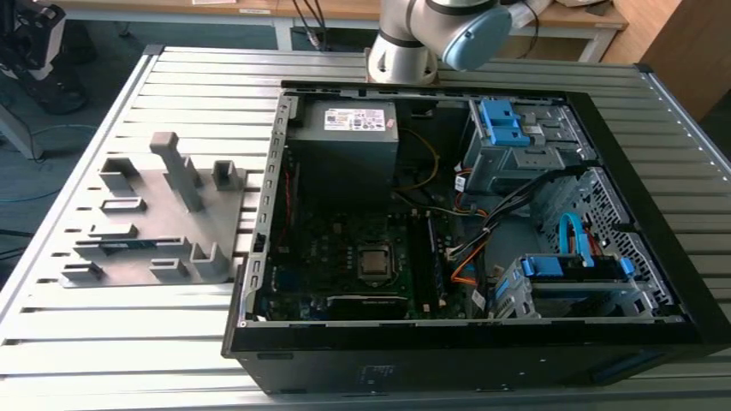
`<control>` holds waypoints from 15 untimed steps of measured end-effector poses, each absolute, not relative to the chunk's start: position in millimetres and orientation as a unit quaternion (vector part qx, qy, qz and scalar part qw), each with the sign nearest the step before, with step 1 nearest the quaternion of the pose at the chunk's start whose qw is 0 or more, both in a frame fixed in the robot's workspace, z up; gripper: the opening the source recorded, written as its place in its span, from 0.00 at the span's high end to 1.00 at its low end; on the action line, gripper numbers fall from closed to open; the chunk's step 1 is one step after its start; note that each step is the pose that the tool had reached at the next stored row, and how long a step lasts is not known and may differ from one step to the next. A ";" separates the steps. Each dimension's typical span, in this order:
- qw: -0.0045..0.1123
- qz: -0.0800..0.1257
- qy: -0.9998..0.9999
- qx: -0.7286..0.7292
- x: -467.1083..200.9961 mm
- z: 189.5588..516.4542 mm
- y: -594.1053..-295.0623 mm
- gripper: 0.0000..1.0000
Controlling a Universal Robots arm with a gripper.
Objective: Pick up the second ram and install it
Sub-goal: 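Reach for the second ram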
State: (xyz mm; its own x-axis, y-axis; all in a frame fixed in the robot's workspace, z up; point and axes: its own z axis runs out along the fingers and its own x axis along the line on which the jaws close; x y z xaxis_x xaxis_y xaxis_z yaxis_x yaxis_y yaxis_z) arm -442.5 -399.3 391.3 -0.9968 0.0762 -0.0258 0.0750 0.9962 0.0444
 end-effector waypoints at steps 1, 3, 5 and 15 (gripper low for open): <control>0.014 0.022 0.999 0.038 -444.0 391.1 -399.3 0.90; 0.014 0.022 0.999 0.038 -444.9 391.1 -399.3 0.90; 0.014 0.022 0.999 0.038 -444.9 391.1 -399.3 0.90; 0.014 0.021 0.999 0.038 -445.0 390.7 -405.1 0.90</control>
State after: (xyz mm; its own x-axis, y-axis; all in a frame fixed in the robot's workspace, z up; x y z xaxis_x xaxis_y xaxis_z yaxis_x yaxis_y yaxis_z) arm -445.0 -405.1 390.7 -0.9968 0.0761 -0.0260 0.0750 0.9963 0.0430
